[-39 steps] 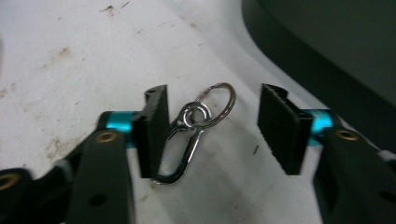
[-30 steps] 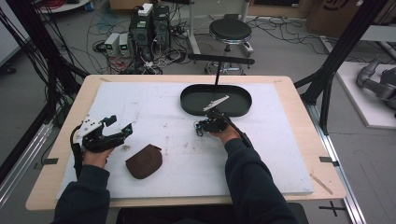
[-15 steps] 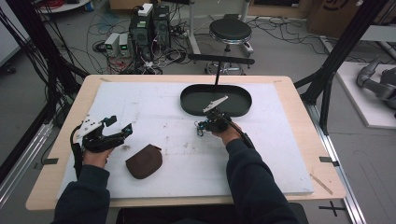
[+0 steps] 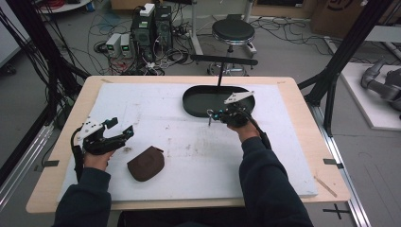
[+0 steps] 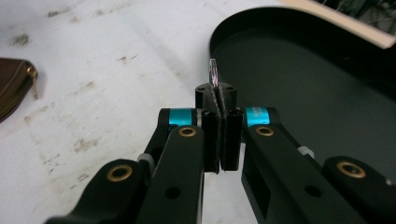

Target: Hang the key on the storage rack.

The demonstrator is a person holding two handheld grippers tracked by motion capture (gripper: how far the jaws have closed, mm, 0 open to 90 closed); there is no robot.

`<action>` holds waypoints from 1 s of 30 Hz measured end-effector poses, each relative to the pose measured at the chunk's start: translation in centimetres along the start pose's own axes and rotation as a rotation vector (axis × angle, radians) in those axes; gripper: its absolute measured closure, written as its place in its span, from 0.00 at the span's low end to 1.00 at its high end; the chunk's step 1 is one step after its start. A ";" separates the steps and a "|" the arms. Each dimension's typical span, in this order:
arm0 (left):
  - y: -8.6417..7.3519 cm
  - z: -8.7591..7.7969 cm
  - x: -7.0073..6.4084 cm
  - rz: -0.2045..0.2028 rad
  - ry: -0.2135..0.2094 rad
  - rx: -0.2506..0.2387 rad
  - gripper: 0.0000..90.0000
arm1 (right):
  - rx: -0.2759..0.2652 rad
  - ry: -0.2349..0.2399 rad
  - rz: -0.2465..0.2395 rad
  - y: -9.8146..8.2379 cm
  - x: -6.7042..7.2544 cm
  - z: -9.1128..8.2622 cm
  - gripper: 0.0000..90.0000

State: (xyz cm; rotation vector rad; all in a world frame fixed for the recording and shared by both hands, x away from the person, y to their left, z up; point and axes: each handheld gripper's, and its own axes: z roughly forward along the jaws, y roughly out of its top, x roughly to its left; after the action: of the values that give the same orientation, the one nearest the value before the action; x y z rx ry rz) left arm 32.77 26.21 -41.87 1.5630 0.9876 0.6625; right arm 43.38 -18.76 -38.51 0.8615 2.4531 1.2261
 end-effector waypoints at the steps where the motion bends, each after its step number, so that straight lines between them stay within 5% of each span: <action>1: 0.0 0.0 0.0 -0.001 -0.002 0.002 0.28 | -0.007 -0.006 0.006 0.1 -0.2 -0.3 1.00; 19: 0.0 0.1 0.1 -0.004 0.008 0.006 0.30 | -0.162 -0.187 0.074 2.6 -6.8 -6.2 1.00; 30: 0.0 0.1 0.2 -0.006 0.007 0.007 0.30 | -0.213 -0.281 0.139 3.8 -10.3 -7.7 1.00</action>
State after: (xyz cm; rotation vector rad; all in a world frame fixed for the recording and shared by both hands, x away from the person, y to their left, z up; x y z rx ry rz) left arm 32.89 26.32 -41.93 1.5644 1.0003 0.6612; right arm 49.32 -28.17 -31.06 1.0751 2.0320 1.2862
